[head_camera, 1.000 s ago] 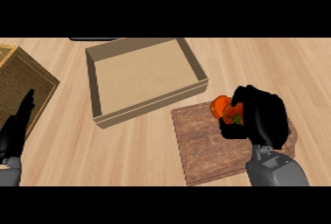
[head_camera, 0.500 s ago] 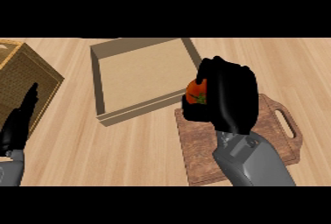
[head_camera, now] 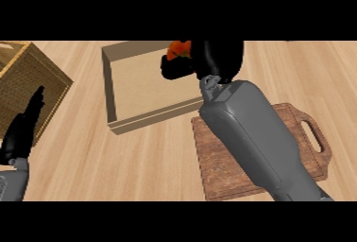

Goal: Pick the tomato from the cutting board and place it in the cardboard box

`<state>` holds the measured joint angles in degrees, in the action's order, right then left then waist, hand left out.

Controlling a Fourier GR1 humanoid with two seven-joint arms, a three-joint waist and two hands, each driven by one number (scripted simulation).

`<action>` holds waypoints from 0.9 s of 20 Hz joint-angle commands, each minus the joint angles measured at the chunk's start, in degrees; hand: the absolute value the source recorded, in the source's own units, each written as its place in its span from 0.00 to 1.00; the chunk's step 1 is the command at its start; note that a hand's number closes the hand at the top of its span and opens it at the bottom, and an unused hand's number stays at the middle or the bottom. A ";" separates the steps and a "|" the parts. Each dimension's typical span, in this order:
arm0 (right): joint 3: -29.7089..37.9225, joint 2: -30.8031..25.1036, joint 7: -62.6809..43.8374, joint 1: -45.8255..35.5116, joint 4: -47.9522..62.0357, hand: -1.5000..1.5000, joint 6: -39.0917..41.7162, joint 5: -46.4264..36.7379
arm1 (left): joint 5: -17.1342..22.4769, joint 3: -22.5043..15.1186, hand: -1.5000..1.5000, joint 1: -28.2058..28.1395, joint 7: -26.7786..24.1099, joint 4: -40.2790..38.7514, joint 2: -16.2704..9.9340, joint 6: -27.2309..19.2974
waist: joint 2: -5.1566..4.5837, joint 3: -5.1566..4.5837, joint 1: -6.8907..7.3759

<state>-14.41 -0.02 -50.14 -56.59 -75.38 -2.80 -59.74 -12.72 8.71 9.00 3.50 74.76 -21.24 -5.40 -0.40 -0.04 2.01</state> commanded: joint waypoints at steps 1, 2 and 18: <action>2.29 0.02 -0.25 -8.04 12.79 1.00 -8.75 5.76 | -0.97 -1.67 0.50 0.37 1.45 1.84 1.37 -0.16 | -0.15 0.01 0.71; 2.99 0.02 -0.39 -10.15 15.87 1.00 -10.06 7.06 | -0.90 -0.77 0.50 -0.10 -0.96 0.18 0.69 -0.19 | -0.24 -0.02 0.85; 10.71 -0.42 12.18 -23.34 54.26 1.00 -26.72 13.99 | -1.02 -1.12 0.50 4.17 0.24 -1.35 1.04 1.03 | -1.62 -0.06 2.68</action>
<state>-6.05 -0.09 -39.37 -77.81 -27.57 -26.51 -45.93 -13.82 7.50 11.43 3.10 74.21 -20.14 -4.72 -1.66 -0.10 4.78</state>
